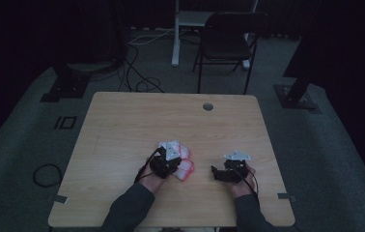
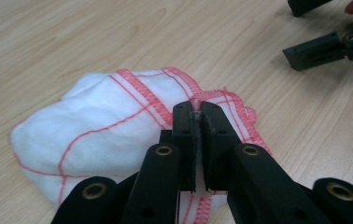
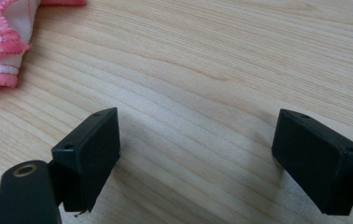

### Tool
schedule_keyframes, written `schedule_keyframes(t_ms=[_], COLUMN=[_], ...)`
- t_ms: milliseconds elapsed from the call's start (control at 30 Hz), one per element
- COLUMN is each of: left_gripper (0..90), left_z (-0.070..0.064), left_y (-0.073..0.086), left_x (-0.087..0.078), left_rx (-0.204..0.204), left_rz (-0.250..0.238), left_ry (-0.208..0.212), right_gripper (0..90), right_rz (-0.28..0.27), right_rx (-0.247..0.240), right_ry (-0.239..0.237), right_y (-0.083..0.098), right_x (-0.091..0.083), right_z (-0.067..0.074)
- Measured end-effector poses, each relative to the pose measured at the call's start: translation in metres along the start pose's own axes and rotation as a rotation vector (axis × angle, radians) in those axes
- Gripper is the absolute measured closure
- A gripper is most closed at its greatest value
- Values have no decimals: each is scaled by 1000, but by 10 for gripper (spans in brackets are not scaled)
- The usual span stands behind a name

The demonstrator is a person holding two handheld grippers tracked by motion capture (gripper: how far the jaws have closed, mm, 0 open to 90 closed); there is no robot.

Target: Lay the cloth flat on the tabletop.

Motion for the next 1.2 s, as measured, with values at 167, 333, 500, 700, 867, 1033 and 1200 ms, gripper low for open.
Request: schedule_keyframes(t_ms=[167, 333, 500, 700, 867, 1033, 1200], left_gripper=[857, 856, 856, 856, 856, 856, 856], left_z=[6, 17, 27, 47, 63, 74, 87], left_y=[0, 2, 5, 13, 20, 27, 39], left_x=[-4, -11, -17, -27, -35, -41, -46], left_rx=[-20, -59, -84, -141, -184, -215, -256], left_rz=[-13, -35, -46, -65, -76, -79, -78], left_ry=[-7, -18, -35, -69, -96, -115, -139], right_gripper=[153, 153, 153, 153, 153, 153, 153], right_rz=[0, 0, 0, 0, 0, 0, 0], right_rx=[0, 0, 0, 0, 0, -1, -1], right_ry=[0, 0, 0, 0, 0, 0, 0], right_y=[0, 0, 0, 0, 0, 0, 0], right_x=[0, 0, 0, 0, 0, 0, 0], right_z=[0, 0, 0, 0, 0, 0, 0])
Point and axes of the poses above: each handheld gripper's, and its own axes: x roughly forward along the jaws, y roughly out of its underside, z roughly to its left, the point moved 7 cm from there along x, roughly forward along the jaws, and after that the axes turned 1 degree about x, right-handed, at the moved point
